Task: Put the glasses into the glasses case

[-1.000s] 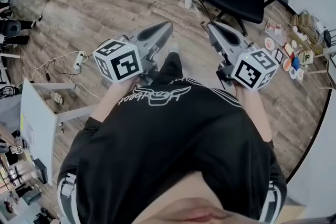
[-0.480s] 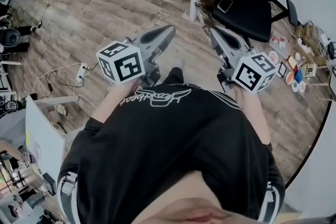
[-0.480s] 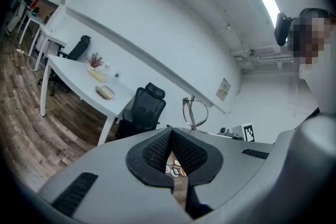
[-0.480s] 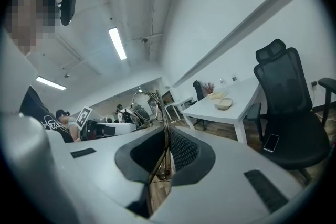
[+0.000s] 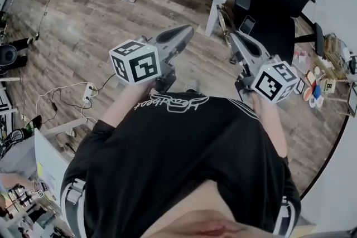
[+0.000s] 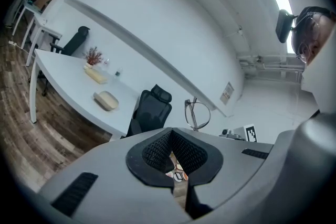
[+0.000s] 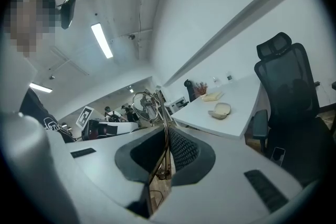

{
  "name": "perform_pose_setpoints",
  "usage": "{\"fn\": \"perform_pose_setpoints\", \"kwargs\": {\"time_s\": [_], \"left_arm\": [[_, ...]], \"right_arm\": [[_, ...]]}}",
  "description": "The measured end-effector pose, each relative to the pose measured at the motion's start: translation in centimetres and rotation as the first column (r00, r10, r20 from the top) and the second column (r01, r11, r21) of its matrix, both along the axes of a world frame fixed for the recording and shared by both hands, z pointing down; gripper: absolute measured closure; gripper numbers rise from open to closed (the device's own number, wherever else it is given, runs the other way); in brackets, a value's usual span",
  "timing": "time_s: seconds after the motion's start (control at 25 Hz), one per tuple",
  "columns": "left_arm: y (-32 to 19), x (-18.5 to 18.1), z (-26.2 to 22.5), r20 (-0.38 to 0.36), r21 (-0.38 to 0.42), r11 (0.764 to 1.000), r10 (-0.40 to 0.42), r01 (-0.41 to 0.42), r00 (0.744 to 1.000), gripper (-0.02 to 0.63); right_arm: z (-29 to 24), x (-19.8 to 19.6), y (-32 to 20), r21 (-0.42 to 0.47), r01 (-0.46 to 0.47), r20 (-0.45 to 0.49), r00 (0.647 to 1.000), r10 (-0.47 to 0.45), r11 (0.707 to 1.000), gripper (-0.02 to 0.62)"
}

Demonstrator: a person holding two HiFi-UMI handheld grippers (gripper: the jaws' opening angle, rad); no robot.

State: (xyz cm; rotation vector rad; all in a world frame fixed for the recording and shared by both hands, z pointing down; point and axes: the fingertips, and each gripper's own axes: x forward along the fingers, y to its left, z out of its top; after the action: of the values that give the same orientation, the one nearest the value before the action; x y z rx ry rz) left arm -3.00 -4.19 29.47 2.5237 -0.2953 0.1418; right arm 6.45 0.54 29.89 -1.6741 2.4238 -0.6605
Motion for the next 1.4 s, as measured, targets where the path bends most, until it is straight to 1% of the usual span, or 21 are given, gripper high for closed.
{"fn": "perform_pose_setpoints", "kwargs": {"time_s": [0.12,0.28,0.48,0.64,0.76,0.92,1.12,1.2,1.4], "left_arm": [[-3.4,0.9,0.0,-0.009,-0.004,1.0,0.022,-0.022,1.0,0.6],[-6.5,1.1,0.2,-0.012,-0.008,0.999,0.031,-0.031,0.999,0.598],[-8.8,1.4,0.4,-0.03,-0.011,0.999,0.03,-0.03,0.999,0.6],[-10.0,1.8,0.4,-0.041,-0.015,1.0,0.016,-0.017,0.999,0.6],[-10.7,2.2,0.5,-0.039,-0.006,1.0,0.005,-0.005,0.999,0.6],[-11.8,3.0,0.5,-0.022,0.015,1.0,-0.013,0.013,1.0,0.6],[-14.1,4.1,0.4,0.002,0.03,0.999,-0.033,0.033,0.999,0.6],[-15.2,4.9,0.3,0.009,0.034,0.999,-0.039,0.038,0.999,0.6],[-18.4,7.5,0.4,0.026,0.029,0.998,-0.053,0.052,0.998,0.6]], "right_arm": [[-0.1,0.7,-3.4,-0.005,-0.018,-0.009,1.0,0.018,1.0,0.569],[-0.3,1.2,-6.4,-0.004,-0.042,-0.018,0.999,0.042,0.999,0.569],[-0.1,1.5,-8.2,-0.013,-0.049,-0.039,0.998,0.049,0.999,0.569],[0.1,2.1,-9.3,-0.022,-0.044,-0.036,0.998,0.043,0.999,0.569],[0.1,2.8,-10.3,-0.01,-0.033,-0.032,0.999,0.033,0.999,0.569],[0.2,3.4,-11.8,0.011,0.001,-0.001,1.0,-0.001,1.0,0.569],[0.1,4.4,-14.7,0.024,0.033,0.011,0.999,-0.033,0.999,0.569],[0.0,5.1,-16.0,0.029,0.045,0.018,0.999,-0.046,0.999,0.569],[0.5,8.0,-19.7,0.011,0.057,0.025,0.998,-0.057,0.998,0.569]]}}
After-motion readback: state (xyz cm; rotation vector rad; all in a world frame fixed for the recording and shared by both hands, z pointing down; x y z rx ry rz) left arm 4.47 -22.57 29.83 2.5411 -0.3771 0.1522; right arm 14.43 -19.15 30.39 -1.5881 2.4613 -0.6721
